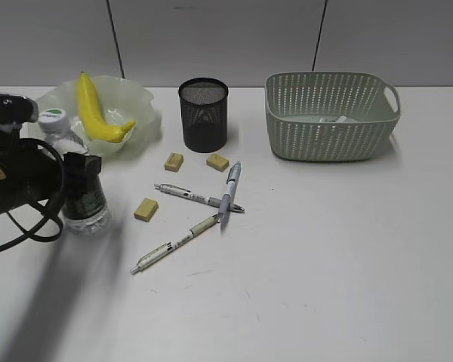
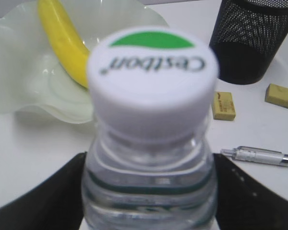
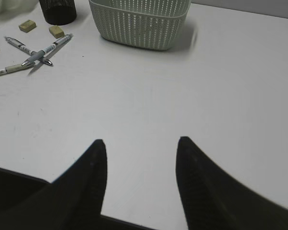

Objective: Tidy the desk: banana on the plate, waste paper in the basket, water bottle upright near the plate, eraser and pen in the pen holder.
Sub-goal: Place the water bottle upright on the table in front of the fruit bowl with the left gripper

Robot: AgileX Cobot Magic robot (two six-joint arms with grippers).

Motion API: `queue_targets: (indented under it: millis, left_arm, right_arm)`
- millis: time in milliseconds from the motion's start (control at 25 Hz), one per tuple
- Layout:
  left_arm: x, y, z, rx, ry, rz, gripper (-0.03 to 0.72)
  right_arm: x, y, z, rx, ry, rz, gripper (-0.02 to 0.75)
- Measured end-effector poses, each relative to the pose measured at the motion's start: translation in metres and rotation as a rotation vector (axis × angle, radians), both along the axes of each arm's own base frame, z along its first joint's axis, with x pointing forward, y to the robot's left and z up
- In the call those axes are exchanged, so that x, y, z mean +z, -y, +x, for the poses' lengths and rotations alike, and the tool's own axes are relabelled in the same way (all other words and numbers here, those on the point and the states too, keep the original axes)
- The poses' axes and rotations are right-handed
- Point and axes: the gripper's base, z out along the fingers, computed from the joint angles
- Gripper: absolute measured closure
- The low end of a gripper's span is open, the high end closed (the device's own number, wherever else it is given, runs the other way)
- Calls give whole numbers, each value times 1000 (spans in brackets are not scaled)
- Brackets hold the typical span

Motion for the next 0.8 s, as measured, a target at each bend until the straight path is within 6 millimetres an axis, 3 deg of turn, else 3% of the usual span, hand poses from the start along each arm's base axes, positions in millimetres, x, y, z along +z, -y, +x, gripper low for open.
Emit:
queue_targets:
  millis: [280, 440, 800]
  left_arm:
    - [28, -2, -7, -4, 49, -31, 111]
    - [39, -4, -19, -21, -16, -30, 111]
    - [88, -17, -74, -104, -132, -18, 111]
  right_arm:
    - [0, 0, 0, 0, 0, 0, 357]
    - [0, 0, 0, 0, 0, 0, 357]
    - [0, 0, 0, 0, 0, 0, 357]
